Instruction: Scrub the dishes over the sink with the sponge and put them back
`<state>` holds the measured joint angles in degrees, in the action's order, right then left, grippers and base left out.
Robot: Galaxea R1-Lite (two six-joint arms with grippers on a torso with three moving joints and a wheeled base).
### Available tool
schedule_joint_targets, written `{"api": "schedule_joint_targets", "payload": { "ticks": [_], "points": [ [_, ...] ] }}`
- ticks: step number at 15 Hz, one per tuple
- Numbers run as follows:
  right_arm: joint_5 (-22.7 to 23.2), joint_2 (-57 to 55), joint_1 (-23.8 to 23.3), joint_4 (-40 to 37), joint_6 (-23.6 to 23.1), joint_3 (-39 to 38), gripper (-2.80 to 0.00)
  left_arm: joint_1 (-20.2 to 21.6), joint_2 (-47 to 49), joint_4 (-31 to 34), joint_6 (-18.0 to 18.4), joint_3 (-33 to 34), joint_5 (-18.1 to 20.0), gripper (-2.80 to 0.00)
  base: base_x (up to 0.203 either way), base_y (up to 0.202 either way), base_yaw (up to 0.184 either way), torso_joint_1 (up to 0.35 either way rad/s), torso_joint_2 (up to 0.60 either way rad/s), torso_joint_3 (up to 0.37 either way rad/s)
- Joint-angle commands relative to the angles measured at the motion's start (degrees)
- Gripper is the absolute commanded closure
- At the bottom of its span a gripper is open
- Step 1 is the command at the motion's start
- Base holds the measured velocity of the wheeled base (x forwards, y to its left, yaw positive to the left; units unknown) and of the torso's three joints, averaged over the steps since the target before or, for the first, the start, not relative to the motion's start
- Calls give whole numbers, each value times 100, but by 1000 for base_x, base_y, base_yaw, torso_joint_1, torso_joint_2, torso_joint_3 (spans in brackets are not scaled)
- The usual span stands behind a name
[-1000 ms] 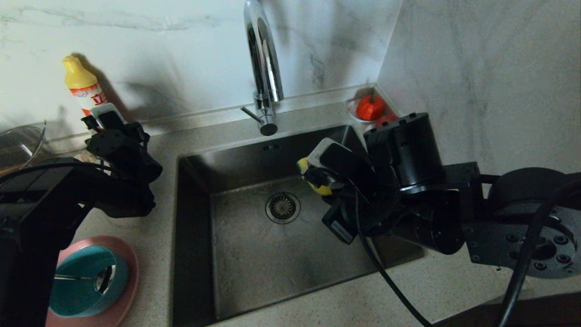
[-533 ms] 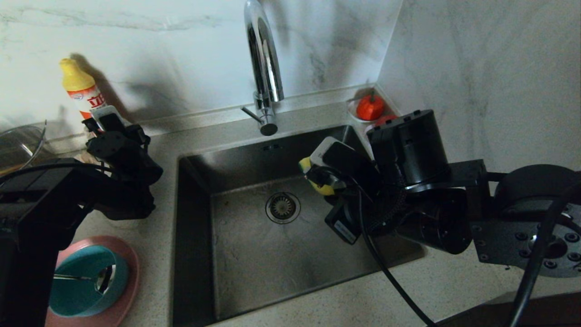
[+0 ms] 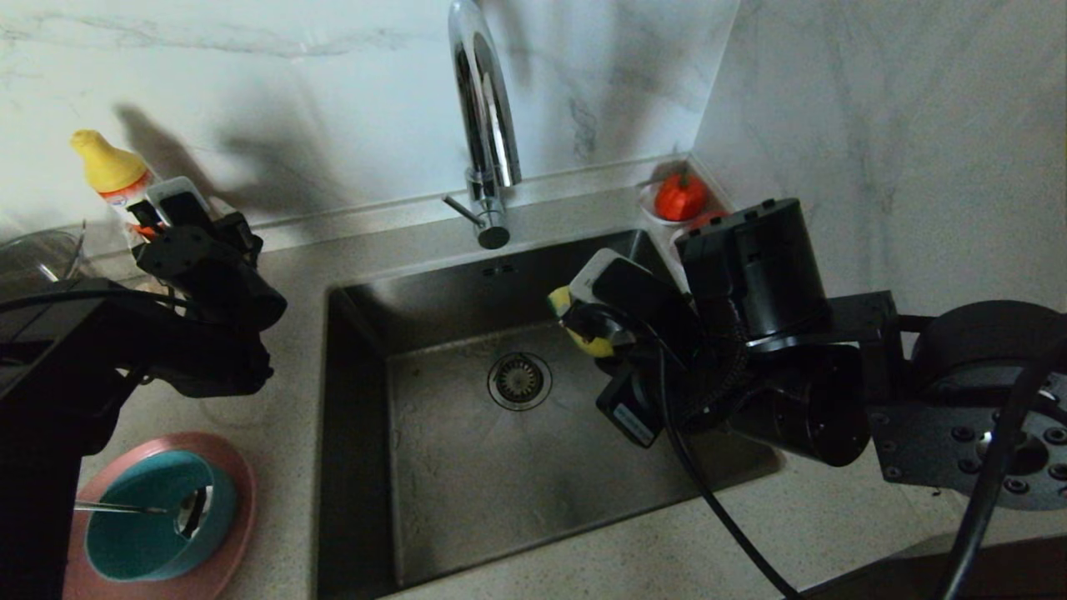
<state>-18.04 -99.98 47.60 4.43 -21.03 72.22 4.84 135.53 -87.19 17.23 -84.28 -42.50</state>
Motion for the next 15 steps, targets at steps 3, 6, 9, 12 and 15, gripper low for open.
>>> {"api": "schedule_joint_targets", "payload": {
  "ticks": [3, 6, 9, 12, 15],
  "points": [
    [-6, 31, -6, 6, -6, -32, 0, 8, -462, -48, 9, 292, -20, -280, 0, 0, 0, 0, 0, 0],
    [-6, 36, -19, 6, -6, -50, 0, 2, -951, -48, 8, 546, -14, -280, 0, 0, 0, 0, 0, 0],
    [-6, 60, -23, 6, -6, -94, 0, -32, -1497, -48, 19, 727, -7, -280, 0, 0, 0, 0, 0, 0],
    [-31, 119, -23, -3, -6, -94, 0, -146, -2216, 69, 34, 781, -4, -280, 0, 0, 0, 0, 0, 0],
    [-208, 92, -23, -27, -15, -154, 0, -282, -2859, 536, 28, 759, 11, -280, 0, 0, 0, 0, 0, 0]
  ]
}}
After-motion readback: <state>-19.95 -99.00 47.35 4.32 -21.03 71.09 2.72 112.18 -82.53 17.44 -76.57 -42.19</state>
